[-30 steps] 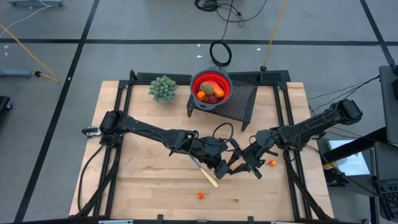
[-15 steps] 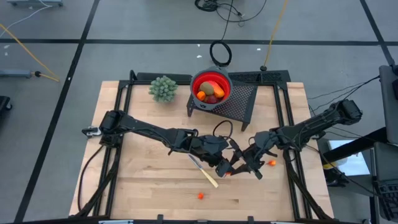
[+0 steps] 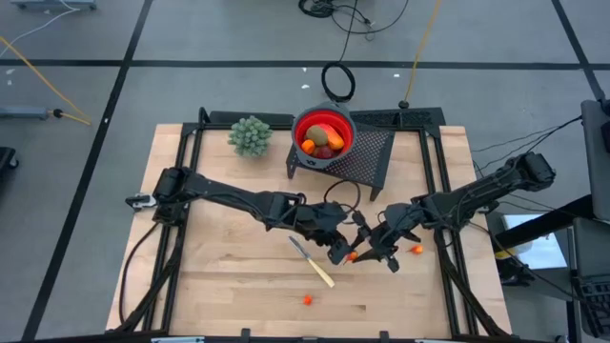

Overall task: Pick & Place Fruit
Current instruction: Put the yellow pear into the red strainer bowl on the shelf

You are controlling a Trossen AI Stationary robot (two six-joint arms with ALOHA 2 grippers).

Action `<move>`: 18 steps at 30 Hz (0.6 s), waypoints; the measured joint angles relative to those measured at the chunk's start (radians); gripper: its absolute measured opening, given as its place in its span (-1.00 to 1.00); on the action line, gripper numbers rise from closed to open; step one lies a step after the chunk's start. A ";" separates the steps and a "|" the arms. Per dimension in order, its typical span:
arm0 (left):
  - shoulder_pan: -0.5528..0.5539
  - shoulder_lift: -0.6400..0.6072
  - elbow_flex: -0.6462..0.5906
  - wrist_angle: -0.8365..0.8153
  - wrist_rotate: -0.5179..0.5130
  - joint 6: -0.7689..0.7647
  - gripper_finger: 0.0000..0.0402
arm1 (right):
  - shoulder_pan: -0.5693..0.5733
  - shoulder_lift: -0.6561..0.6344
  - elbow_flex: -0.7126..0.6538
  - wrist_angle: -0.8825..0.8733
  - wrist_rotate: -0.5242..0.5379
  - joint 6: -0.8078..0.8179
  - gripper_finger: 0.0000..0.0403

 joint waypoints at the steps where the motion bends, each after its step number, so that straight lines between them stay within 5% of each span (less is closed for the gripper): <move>1: 0.002 0.000 0.000 -0.014 -0.024 0.019 0.21 | 0.000 -0.001 0.000 -0.012 0.001 0.000 -0.38; 18: 0.094 -0.053 0.001 -0.328 -0.120 0.176 0.21 | -0.105 -0.040 0.002 -0.109 0.077 0.039 -0.38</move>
